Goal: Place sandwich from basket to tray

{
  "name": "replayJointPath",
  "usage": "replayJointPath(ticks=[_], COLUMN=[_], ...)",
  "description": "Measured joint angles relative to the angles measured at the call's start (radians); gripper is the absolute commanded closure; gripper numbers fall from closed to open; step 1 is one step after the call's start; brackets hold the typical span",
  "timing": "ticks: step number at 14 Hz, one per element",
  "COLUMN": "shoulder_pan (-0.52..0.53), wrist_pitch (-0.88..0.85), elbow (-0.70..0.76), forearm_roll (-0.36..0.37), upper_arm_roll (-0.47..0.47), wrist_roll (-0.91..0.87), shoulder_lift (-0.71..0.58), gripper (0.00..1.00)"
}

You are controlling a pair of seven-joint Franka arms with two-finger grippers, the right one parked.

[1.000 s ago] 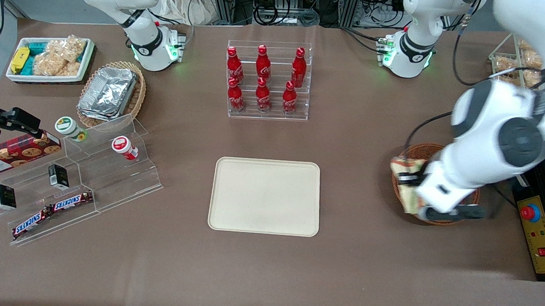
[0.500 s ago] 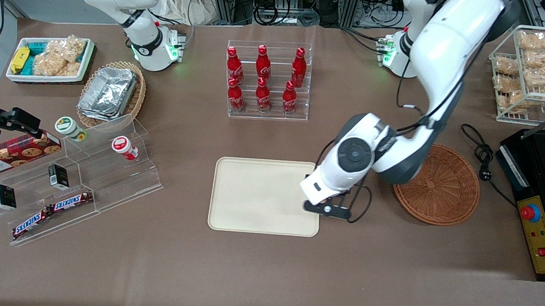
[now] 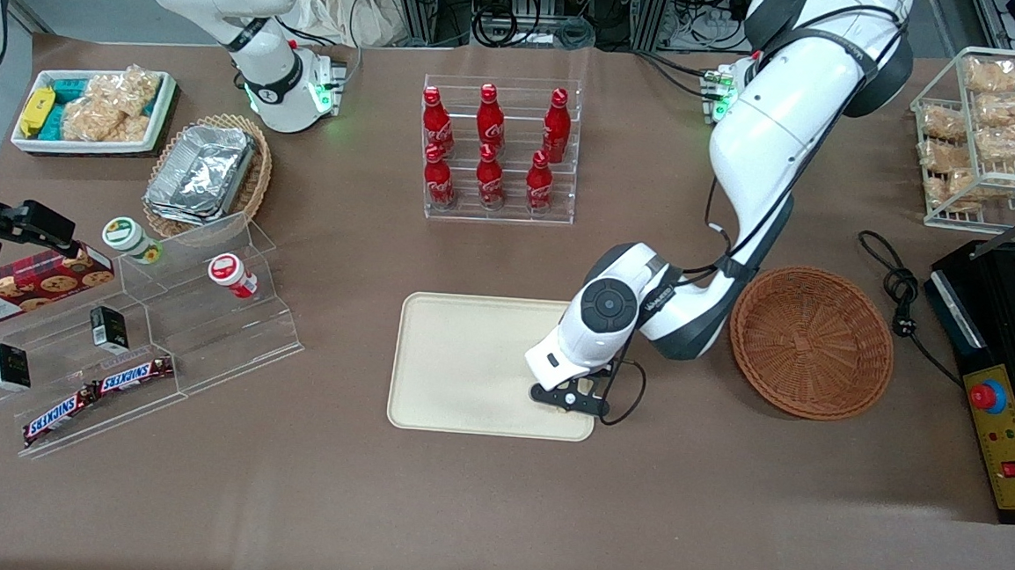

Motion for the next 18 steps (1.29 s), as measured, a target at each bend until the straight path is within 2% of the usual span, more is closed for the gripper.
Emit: replayJointPath(ticks=[3,5,10,15,18], shoulder_pan=[0.0,0.0,0.025,0.155,0.248], wrist_pitch=[-0.031,-0.112,-0.307,-0.464,-0.562], elbow=[0.021,0.044,0.09,0.139,0.139], forearm_roll=[0.0,0.0,-0.003,-0.041,-0.05], upper_arm_roll=[0.0,0.0,0.006,0.011,0.012], wrist_roll=[-0.048,-0.063,-0.081,-0.076,0.03], shoulder_lift=[0.0,-0.015,-0.134,-0.26,-0.333], gripper=[0.01,0.01,0.01,0.01,0.01])
